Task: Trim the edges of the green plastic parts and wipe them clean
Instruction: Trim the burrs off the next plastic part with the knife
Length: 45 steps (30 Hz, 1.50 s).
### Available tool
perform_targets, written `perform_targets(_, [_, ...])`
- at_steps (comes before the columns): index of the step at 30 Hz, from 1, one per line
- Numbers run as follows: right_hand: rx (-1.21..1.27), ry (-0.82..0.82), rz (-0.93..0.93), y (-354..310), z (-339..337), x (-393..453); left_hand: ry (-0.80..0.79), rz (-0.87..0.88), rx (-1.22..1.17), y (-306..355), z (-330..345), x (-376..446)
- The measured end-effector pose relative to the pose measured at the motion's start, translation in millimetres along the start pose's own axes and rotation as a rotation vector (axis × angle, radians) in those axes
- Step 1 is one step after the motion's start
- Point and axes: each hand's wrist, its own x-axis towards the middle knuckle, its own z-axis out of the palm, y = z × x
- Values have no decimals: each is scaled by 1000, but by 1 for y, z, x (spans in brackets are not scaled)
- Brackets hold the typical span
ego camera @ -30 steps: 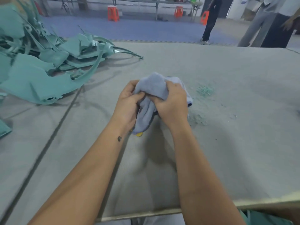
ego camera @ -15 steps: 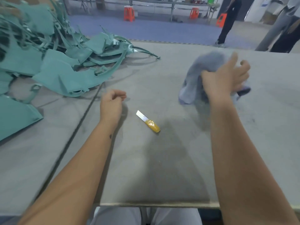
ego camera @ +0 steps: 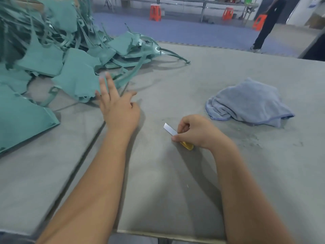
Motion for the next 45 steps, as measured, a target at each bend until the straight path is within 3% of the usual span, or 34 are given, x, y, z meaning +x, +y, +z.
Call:
perform_targets(3, [26, -27, -33, 3, 1, 0, -278, -187, 40, -5, 7, 8])
perform_targets(7, [96, 5, -87, 5, 4, 2, -208, -62, 90, -1, 15, 15])
perform_targets(11, [151, 103, -170, 9, 9, 9, -305, 113, 135, 3, 24, 22])
perform_targets(16, [444, 280, -151, 13, 12, 16, -331, -23, 132, 5, 28, 35])
perform_targets(20, [607, 332, -150, 15, 12, 16, -177, 31, 83, 8, 23, 32])
perform_targets(24, [647, 418, -97, 20, 7, 19, 64, 178, -235, 10, 9, 27])
perform_targets(28, [775, 445, -11, 23, 1, 21, 138, 358, -427, 32, 0, 16])
perform_targets(30, [1046, 405, 55, 24, -4, 22, 23, 529, -441, 46, 4, 7])
perform_targets(33, [1428, 282, 147, 28, -12, 21, -355, 657, -326, 60, 19, -4])
perform_targets(34, [1474, 252, 141, 30, -13, 20, -432, 633, -315, 60, 24, -5])
perform_targets(36, [1485, 239, 79, 30, -14, 18, -440, 547, -364, 55, 30, -4])
perform_targets(40, [1325, 355, -109, 19, -12, 16, -460, 252, -604, 50, 26, -4])
perform_targets(42, [1251, 389, -129, 13, -11, 15, -503, 119, -711, 53, 23, -7])
perform_targets(45, [1135, 433, -98, 5, -8, 14, -448, 65, -769, 55, 20, -10])
